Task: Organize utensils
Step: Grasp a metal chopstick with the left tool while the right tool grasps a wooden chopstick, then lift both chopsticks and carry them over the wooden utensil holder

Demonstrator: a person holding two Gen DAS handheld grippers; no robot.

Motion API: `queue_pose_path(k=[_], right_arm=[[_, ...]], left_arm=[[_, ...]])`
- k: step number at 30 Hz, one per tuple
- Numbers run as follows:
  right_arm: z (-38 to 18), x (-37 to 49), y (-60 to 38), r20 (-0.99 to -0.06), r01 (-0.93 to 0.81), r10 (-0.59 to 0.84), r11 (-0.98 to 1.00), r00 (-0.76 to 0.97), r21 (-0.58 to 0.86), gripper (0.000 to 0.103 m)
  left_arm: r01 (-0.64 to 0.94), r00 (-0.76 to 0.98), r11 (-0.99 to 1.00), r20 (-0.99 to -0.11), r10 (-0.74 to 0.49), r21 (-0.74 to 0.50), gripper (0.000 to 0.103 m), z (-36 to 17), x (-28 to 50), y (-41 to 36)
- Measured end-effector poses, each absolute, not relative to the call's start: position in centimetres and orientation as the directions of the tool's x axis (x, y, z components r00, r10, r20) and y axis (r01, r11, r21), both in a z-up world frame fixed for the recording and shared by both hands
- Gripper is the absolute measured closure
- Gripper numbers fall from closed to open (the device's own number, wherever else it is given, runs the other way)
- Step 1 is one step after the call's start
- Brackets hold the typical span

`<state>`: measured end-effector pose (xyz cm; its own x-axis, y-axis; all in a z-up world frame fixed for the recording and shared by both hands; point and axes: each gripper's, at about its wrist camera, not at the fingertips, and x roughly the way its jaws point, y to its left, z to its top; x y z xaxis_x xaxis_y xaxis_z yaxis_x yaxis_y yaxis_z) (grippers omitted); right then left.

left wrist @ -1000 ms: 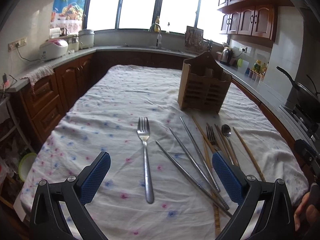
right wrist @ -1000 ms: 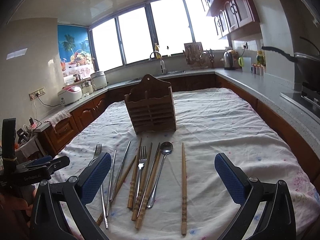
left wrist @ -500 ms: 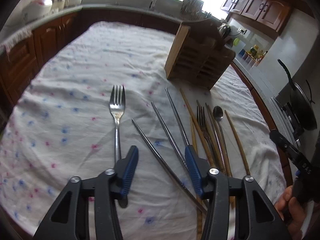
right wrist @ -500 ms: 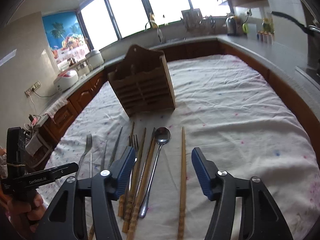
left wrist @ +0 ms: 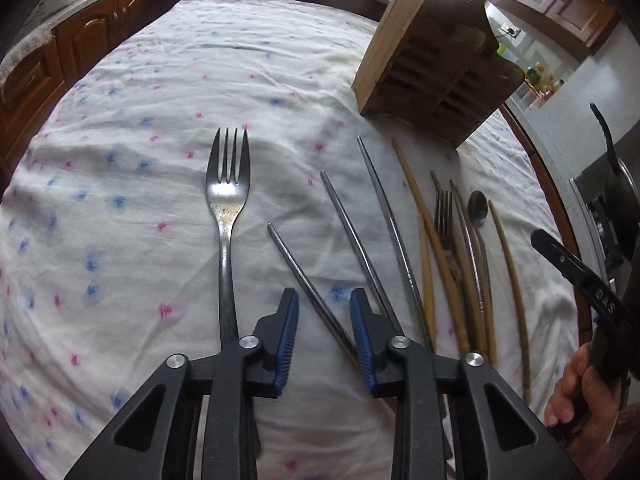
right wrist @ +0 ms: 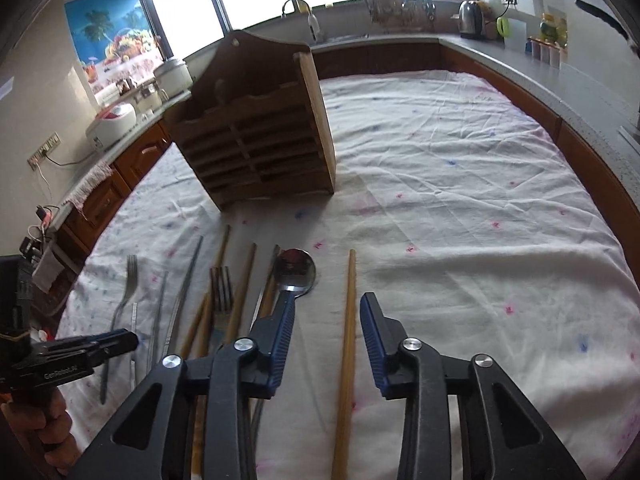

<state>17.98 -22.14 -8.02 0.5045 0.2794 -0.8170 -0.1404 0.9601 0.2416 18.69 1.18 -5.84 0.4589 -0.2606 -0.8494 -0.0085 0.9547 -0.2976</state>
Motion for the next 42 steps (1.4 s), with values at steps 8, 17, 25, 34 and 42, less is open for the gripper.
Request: queue_pose_path(k=[8, 17, 25, 34, 42], right_arm=[[-10.6, 19.5, -21.8, -0.867, -0.128, 0.255, 0.967, 0.429, 0.222, 0.079], [-10.9, 20.0, -21.7, -0.876, -0.147, 0.253, 0.966, 0.411, 0.211, 0.083], [-11.0, 19.8, -20.9, -0.879, -0.18, 0.218, 0.971, 0.424, 0.154, 0.088], [-10.7, 19.3, -22.2, -0.852, -0.162, 0.292, 0.956, 0.435, 0.245, 0.097], [-9.0, 18.4, -22.9, -0.826, -0.153, 0.314, 0.95, 0.469, 0.274, 0.097]], left_arm=[[0.134, 0.478, 0.976, -0.852, -0.215, -0.171, 0.082, -6.2, 21.3, -1.6], [0.219, 0.433, 0.96, -0.864, -0.256, -0.175, 0.082, -6.6, 22.6, -1.9], [0.25, 0.442, 0.967, -0.883, -0.157, -0.047, 0.084, -6.4, 22.5, -4.1], [0.284, 0.425, 0.957, -0.886, -0.184, -0.063, 0.099, -6.1, 21.9, -4.8], [0.297, 0.421, 0.954, -0.893, -0.158, -0.028, 0.099, -6.0, 20.9, -4.8]])
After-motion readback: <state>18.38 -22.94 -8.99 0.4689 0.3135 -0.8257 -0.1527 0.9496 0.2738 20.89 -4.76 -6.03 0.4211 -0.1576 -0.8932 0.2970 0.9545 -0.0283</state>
